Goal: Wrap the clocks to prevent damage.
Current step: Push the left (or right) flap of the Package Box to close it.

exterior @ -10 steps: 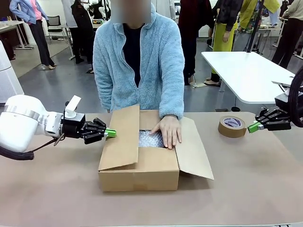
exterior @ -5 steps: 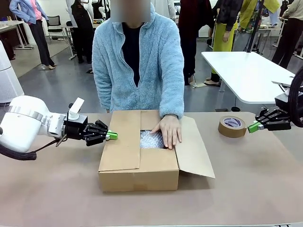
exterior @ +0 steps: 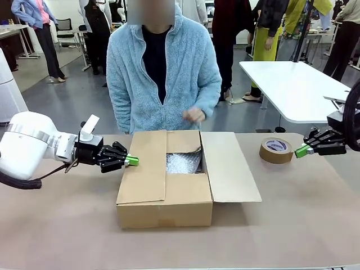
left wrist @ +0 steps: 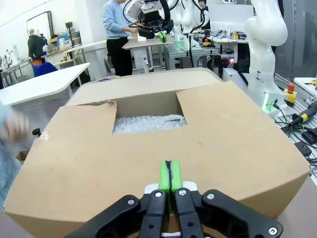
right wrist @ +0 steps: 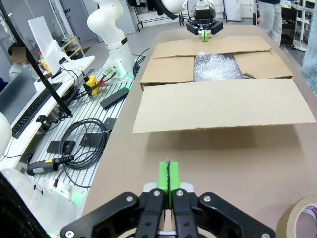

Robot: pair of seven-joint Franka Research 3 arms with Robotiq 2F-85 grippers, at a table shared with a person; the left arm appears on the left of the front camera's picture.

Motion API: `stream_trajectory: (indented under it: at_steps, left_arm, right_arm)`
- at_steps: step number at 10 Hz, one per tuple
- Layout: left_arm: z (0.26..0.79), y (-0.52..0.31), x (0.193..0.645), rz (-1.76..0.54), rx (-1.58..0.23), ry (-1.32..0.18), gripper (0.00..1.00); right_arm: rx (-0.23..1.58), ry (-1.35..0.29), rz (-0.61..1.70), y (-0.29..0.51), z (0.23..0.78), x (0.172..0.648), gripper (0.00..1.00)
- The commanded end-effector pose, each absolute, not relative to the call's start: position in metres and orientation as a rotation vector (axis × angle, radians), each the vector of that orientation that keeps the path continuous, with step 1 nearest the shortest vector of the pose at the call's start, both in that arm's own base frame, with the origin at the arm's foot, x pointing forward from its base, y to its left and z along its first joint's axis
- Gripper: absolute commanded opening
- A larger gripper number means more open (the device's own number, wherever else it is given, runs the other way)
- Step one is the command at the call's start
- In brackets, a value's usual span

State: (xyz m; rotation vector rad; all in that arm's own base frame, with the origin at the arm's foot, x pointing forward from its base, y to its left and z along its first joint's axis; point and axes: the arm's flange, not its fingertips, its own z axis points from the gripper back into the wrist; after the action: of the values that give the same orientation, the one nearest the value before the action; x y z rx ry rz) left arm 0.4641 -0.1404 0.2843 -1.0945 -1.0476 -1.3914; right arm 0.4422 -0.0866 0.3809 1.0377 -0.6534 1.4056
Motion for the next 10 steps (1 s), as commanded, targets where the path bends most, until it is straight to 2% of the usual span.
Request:
stream_trajectory:
  at_steps: [1, 10]
  left_arm:
    - [0.2804, -0.1421, 0.4645, -1.376, -1.094, -1.053, 0.00]
    - [0.2804, -0.1421, 0.4645, -1.376, -1.094, -1.053, 0.00]
  right_arm:
    - [1.037, -0.654, 1.408, -0.0854, 0.3811, 0.4423, 0.01]
    - [1.037, -0.654, 1.408, -0.0854, 0.3811, 0.4423, 0.01]
